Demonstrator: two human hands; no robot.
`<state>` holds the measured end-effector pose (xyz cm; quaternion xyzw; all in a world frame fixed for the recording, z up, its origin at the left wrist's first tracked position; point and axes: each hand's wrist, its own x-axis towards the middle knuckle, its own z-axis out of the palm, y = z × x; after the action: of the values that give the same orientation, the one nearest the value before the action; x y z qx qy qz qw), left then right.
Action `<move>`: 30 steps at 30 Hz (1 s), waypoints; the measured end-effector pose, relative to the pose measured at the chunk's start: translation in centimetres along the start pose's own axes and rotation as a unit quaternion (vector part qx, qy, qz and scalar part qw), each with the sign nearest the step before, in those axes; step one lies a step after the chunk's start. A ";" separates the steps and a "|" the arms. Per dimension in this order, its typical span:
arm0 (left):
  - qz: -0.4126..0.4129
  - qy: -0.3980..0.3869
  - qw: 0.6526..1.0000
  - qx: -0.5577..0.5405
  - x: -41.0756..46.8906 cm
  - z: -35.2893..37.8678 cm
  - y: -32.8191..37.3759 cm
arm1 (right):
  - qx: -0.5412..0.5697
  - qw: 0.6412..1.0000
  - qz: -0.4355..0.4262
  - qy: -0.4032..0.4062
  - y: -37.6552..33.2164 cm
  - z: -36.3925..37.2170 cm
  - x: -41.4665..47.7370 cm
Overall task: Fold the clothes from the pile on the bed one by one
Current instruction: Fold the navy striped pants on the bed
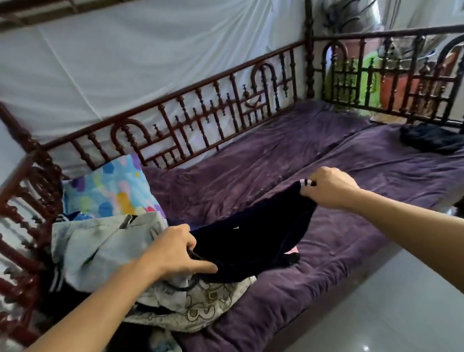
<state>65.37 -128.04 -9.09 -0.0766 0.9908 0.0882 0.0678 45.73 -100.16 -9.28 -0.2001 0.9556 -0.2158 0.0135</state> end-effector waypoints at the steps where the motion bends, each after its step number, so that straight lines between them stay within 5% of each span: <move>1: 0.000 0.032 0.999 0.040 0.2 -0.8 0.2 | 0.015 1.000 -0.011 0.022 -0.4 -1.6 0.2; 8: 0.066 0.362 0.930 -0.015 2.3 -11.2 -0.8 | 0.182 0.969 -0.048 0.162 -4.2 -13.7 2.6; 13: -0.011 0.497 0.852 -0.164 3.5 -21.3 -3.4 | 0.316 0.929 -0.038 0.188 -6.9 -20.0 5.1; 18: -0.110 0.540 0.774 -0.310 6.0 -27.6 -5.7 | 0.452 0.866 -0.081 0.195 -12.9 -24.6 6.8; 21: -0.129 0.499 0.730 -0.449 8.0 -28.6 -5.9 | 0.499 0.851 -0.074 0.145 -15.7 -24.1 7.7; 25: -0.072 0.449 0.787 -0.416 10.0 -28.8 -7.6 | 0.527 0.847 -0.048 0.052 -16.6 -22.6 9.5; 30: 0.092 0.363 0.865 -0.333 10.8 -34.9 -9.7 | 0.566 0.806 -0.158 -0.074 -16.5 -24.4 10.9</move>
<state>52.16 -145.43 21.74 -0.0294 0.8595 0.3852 -0.3347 39.14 -108.10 20.41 -0.3203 0.6150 -0.7023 0.1608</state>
